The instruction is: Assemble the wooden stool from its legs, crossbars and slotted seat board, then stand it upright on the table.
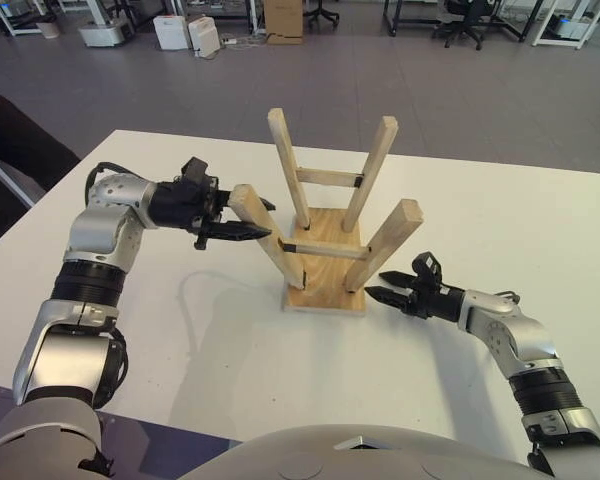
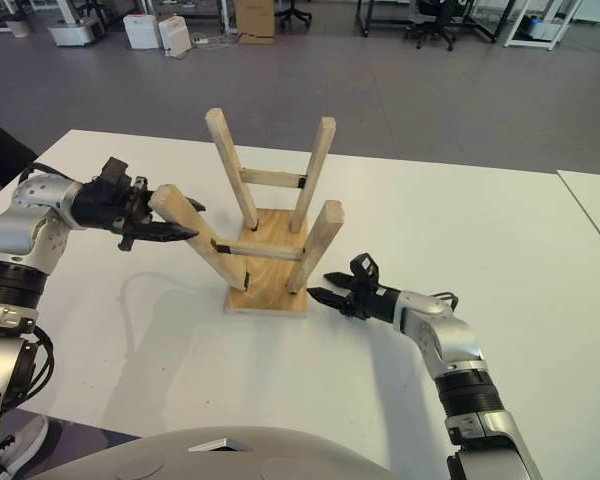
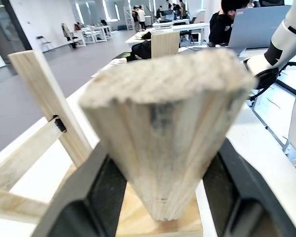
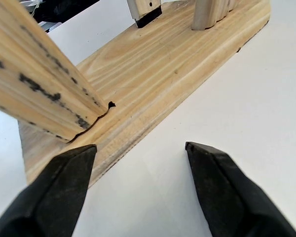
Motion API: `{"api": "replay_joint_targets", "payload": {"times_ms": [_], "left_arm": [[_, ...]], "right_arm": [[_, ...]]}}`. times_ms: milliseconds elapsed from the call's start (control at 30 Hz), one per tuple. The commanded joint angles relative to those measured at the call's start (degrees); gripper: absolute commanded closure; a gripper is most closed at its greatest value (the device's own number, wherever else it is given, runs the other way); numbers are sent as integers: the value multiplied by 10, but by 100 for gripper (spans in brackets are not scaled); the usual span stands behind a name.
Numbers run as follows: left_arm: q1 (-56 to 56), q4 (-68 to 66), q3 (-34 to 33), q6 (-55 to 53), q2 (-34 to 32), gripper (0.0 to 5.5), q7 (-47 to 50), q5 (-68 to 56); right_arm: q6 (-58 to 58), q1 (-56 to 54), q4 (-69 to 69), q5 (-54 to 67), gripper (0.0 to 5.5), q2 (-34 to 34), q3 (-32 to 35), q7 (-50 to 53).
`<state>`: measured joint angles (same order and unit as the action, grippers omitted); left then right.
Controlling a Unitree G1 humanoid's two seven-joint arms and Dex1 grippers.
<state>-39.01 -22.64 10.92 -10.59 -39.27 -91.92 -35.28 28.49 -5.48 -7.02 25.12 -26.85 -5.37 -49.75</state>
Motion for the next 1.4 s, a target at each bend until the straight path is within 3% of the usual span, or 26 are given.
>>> {"api": "replay_joint_targets", "payload": {"times_ms": [33,167,400,600,633,900,1000,1067,1233,1300,1400], "left_arm": [[-14,-19,55,-7,-8,347,-6,15],[4,-16,47,-9,8,347,10,42],[189,139,44,27,5,347,153,106],[170,144,53,-51,0,347,143,65],[164,140,53,-66,2,310,143,60],[165,160,14,-89,51,179,197,57],[222,237,-23,-78,22,117,212,57],[270,330,-83,-109,-6,117,229,13],[266,521,-324,-202,-17,117,429,-227],[227,543,-351,-207,5,117,532,-308],[134,562,-320,-182,76,117,696,-347]], "right_arm": [[13,11,-7,-13,212,15,-15,6],[10,19,2,-15,212,21,-15,10],[16,20,24,-7,212,23,4,28],[37,7,28,2,212,28,19,44],[43,7,30,5,212,27,22,45],[53,-117,11,40,212,-56,134,20],[101,-183,48,101,212,-97,187,1],[156,-234,88,184,212,-103,237,17],[250,-274,207,417,212,-72,329,130],[248,-285,232,489,212,-47,336,195],[204,-314,258,589,212,12,328,281]]}}
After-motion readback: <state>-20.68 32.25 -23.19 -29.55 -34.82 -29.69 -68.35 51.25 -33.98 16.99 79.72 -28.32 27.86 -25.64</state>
